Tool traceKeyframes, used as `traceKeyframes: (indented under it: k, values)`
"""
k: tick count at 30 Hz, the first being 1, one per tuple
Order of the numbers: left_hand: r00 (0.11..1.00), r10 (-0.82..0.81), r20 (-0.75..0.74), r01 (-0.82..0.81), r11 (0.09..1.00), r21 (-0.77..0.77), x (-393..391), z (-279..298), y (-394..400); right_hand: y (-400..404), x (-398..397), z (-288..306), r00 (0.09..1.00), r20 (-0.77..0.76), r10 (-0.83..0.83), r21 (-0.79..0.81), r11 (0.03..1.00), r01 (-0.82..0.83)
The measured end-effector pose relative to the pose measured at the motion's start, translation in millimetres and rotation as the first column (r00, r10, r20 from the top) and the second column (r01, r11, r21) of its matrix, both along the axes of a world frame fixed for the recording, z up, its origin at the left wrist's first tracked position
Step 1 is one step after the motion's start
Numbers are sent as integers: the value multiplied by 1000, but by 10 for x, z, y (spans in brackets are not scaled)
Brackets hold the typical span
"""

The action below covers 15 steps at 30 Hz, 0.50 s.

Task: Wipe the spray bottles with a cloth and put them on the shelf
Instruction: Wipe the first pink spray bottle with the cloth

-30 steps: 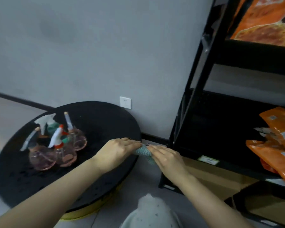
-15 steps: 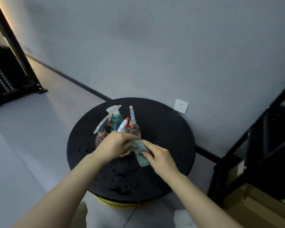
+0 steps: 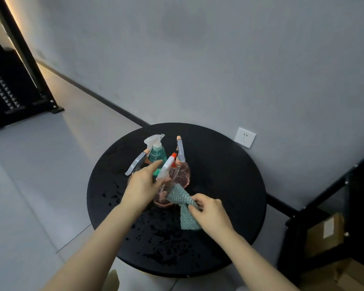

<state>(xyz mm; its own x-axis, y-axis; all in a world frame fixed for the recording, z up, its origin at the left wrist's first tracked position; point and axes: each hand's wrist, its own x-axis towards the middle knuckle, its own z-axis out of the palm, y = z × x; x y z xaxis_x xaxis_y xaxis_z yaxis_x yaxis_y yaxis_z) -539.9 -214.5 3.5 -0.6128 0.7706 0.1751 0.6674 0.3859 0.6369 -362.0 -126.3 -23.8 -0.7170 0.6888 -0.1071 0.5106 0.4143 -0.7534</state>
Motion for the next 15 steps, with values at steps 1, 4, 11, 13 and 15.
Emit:
traceKeyframes:
  k: [1, 4, 11, 13, 15]
  values:
    - [999, 21, 43, -19, 999, -32, 7, -45, 49, 6, -4, -18, 1000, 7, -6, -22, 1000, 6]
    - [988, 51, 149, -45, 998, -39, 18, -160, 187, 31, -20, -70, 999, 8, -33, -69, 997, 34]
    - [922, 160, 353, -194, 979, 64, 8, -307, 358, 137, 44, -175, 995, -27, -98, -213, 973, 91]
    - [901, 167, 400, -214, 974, 74, 18, -307, 368, 162, 67, -200, 992, -33, -123, -234, 966, 112]
    - [886, 173, 429, -237, 966, 99, 6, -297, 374, 195, 83, -222, 988, -32, -152, -255, 957, 139]
